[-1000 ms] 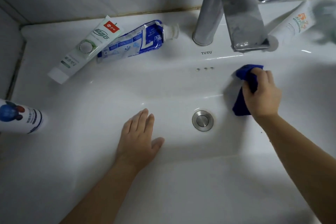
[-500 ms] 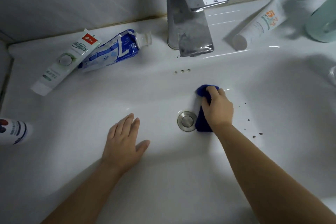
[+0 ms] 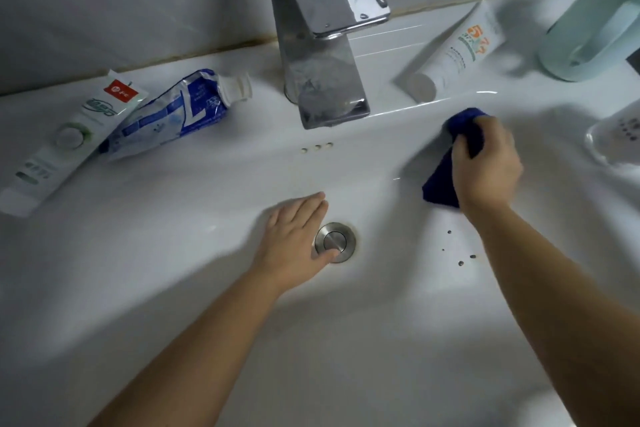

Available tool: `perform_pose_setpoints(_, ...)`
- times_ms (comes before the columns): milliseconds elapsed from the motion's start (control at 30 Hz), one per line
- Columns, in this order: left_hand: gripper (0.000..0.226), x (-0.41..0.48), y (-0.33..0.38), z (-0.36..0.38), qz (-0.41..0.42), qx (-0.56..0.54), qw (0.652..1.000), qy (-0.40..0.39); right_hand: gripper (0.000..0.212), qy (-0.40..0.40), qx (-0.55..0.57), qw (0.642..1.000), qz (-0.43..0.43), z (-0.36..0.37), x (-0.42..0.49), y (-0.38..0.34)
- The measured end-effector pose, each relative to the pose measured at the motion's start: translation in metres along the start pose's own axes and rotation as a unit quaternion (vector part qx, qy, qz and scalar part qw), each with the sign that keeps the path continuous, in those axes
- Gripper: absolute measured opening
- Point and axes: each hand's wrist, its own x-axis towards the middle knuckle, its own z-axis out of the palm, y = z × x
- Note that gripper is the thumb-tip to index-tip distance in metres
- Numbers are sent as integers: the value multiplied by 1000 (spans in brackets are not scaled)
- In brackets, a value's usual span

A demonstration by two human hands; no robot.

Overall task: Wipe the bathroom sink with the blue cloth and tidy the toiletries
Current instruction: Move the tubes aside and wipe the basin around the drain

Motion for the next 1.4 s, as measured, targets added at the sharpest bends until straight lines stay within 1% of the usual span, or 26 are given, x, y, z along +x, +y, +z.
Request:
perform_pose_setpoints(33, 72, 1, 0, 5, 12, -5, 1000, 0, 29, 12, 29, 999, 1, 2, 0, -8)
perform_pose_setpoints(67, 71, -1, -1, 10, 25, -7, 1000, 7, 30, 1, 59, 998, -19, 8, -9, -20)
perform_pose_setpoints(100, 69, -4, -2, 14, 33, -5, 999, 15, 30, -26, 82, 994, -67, 17, -24, -31)
perform_pose_setpoints(167, 66, -10, -4, 18, 33, -3, 999, 32, 30, -85, 89, 973, -197, 40, -60, -49)
perform_pose_setpoints(233, 64, -9, -5, 20, 33, -5, 999, 43, 30, -108, 75, 955, -264, 49, -72, -53)
perform_pose_setpoints(267, 65, -8, -5, 20, 37, 0, 998, 45, 31, -104, 71, 955, -268, 45, -63, -49)
perform_pose_setpoints(300, 66, -8, -5, 20, 40, 6, 998, 43, 31, -89, 67, 962, -251, 38, -50, -40)
perform_pose_setpoints(333, 68, -9, -4, 20, 39, 10, 998, 42, 30, -67, 68, 974, -205, 29, -35, -29)
perform_pose_setpoints(400, 69, -10, -4, 19, 36, 16, 999, 37, 31, -4, 96, 994, -61, 10, -3, -7)
perform_pose_setpoints(433, 69, -10, -3, 19, 35, 19, 999, 32, 32, 28, 106, 994, -10, 4, 5, -1)
perform_pose_setpoints(467, 69, -9, -3, 20, 34, 23, 999, 27, 33, 49, 113, 992, 7, 5, 5, -3)
perform_pose_setpoints(500, 69, -10, -3, 19, 33, 24, 999, 23, 33, 50, 124, 991, -10, 11, -2, -13)
perform_pose_setpoints(533, 69, -10, -3, 19, 30, 23, 999, 22, 34, 31, 132, 989, -58, 21, -13, -26)
perform_pose_setpoints(633, 68, -9, -1, 17, 32, 27, 999, 29, 32, -63, 107, 960, -250, 43, -55, -58)
perform_pose_setpoints(700, 69, -9, 0, 16, 29, 32, 999, 24, 32, -102, 62, 948, -296, 36, -45, -52)
perform_pose_setpoints(733, 69, -9, 0, 15, 26, 35, 999, 21, 33, -99, 35, 952, -288, 29, -33, -40)
perform_pose_setpoints(767, 70, -9, 0, 15, 23, 38, 999, 20, 34, -88, 11, 962, -257, 20, -20, -25)
perform_pose_setpoints(833, 70, -10, 0, 16, 22, 44, 999, 18, 33, -75, -26, 985, -154, 2, 4, 3)
perform_pose_setpoints(933, 70, -9, 0, 17, 22, 46, 998, 22, 31, -42, -10, 998, -42, 9, 3, 2)
perform_pose_setpoints(1000, 70, -10, 1, 17, 23, 49, 998, 24, 28, -64, 12, 998, 7, 25, -20, -15)
perform_pose_setpoints(1067, 69, -10, 2, 17, 21, 48, 998, 24, 26, -165, -20, 986, -31, 41, -52, -22)
perform_pose_setpoints(1133, 69, -10, 2, 16, 20, 44, 999, 21, 27, -269, -85, 954, -104, 43, -70, -28)
perform_pose_setpoints(1167, 70, -10, 3, 16, 19, 42, 999, 18, 28, -295, -114, 939, -136, 39, -66, -32)
perform_pose_setpoints(1233, 70, -10, 3, 15, 17, 42, 999, 17, 30, -311, -162, 915, -199, 27, -42, -33)
perform_pose_setpoints(1300, 70, -10, 2, 15, 18, 43, 999, 18, 30, -306, -215, 889, -264, 7, -8, -24)
perform_pose_setpoints(1400, 68, -9, 1, 15, 21, 44, 999, 24, 30, -257, -304, 850, -345, -22, 32, 8)
